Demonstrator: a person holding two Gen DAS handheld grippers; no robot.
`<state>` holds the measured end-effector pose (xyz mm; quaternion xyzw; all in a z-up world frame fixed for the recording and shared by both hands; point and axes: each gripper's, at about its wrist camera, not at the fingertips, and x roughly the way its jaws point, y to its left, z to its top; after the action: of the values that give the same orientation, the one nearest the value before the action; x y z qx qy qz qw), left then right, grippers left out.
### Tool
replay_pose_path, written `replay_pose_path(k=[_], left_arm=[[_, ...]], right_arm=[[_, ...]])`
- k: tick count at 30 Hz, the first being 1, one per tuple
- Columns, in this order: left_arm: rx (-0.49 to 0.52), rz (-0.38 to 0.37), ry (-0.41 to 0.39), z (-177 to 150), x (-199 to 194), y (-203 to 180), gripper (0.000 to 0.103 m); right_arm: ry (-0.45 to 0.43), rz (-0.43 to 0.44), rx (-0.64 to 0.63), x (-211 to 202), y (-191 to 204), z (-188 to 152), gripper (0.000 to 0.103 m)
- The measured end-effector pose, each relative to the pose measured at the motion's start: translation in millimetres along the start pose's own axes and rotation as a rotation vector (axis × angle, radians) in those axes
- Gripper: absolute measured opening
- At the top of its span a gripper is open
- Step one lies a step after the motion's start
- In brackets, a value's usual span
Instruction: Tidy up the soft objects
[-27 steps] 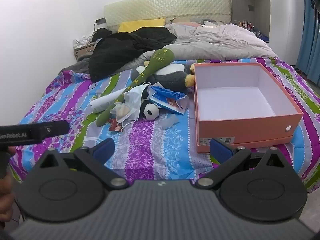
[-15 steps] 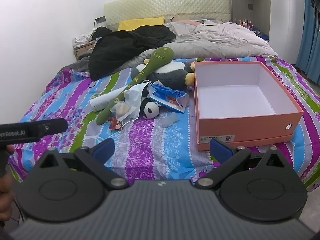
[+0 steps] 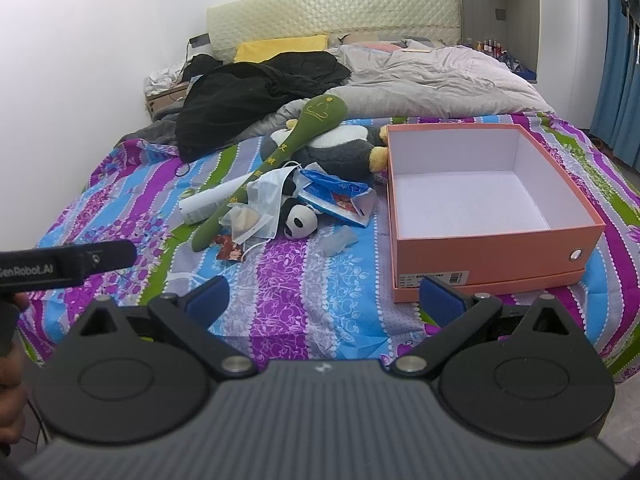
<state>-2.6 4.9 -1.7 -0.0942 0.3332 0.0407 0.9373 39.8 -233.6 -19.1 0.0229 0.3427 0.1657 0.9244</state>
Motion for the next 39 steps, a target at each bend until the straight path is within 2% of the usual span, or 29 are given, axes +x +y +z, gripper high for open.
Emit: replay_pose_path(k=[39], left_arm=[[0.016, 0.005, 0.011, -0.9, 1.3, -2.4, 0.103]], right_arm=[[0.018, -0.013, 0.009, 2.0, -1.7, -3.2, 0.103]])
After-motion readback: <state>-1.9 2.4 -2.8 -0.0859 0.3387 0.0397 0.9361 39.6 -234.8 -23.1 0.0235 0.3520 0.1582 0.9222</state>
